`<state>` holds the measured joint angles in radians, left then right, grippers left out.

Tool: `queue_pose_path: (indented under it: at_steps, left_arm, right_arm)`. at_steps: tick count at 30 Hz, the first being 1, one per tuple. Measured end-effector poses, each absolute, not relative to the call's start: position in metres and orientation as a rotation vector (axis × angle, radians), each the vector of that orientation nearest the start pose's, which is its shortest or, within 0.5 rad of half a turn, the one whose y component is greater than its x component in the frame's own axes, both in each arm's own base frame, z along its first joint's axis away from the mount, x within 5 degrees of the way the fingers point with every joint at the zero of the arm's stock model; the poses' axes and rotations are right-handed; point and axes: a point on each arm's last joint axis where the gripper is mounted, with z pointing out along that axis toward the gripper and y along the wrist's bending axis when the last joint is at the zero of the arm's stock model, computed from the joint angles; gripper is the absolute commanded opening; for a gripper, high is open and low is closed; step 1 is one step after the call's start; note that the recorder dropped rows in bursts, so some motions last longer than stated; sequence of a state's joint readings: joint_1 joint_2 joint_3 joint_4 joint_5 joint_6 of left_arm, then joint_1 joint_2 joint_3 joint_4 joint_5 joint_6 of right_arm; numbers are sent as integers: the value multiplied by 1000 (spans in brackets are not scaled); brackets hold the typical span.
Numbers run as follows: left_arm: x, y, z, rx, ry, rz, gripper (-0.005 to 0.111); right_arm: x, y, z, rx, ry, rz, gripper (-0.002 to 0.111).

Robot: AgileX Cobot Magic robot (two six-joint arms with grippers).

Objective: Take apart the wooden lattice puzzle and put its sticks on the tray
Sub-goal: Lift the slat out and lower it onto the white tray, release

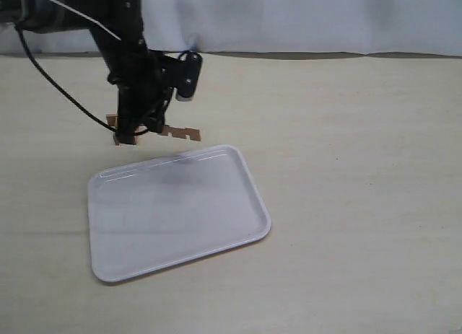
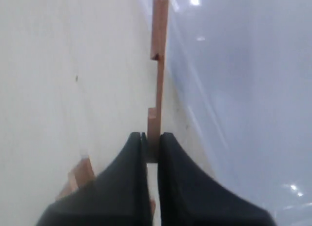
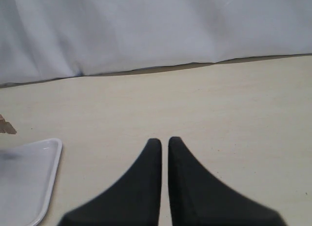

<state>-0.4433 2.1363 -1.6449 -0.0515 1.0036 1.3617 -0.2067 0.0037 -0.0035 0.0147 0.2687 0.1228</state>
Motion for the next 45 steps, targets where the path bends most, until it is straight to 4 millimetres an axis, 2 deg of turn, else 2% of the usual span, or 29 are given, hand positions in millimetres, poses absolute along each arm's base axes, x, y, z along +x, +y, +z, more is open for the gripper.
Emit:
queue_pose_path:
  at_steps: [6,11,16,38,41,45]
  left_arm:
    - [367,-238,173,-2695,-1926,-24,0]
    - [352,-258,171,-2741,-1856,7,0]
    - [348,-257,165,-2716,-1850,37,0]
    - [346,-260,165,-2703,-1894,104,0]
    - [347,-260,165,-2703,-1892,100,9]
    - [347,-259,165,-2695,-1902,99,33]
  right_arm:
    - [54,-11,190,297,1727,-48,5]
    - [54,-11,190,297,1727,-48,5]
    - [54,-11,190,297,1727,-48,5]
    - [54,-11,190,297,1727,-48,5]
    - [54,-11,190,297,1727,-48,5]
    - [54,-11,190,297,1727,-48,5]
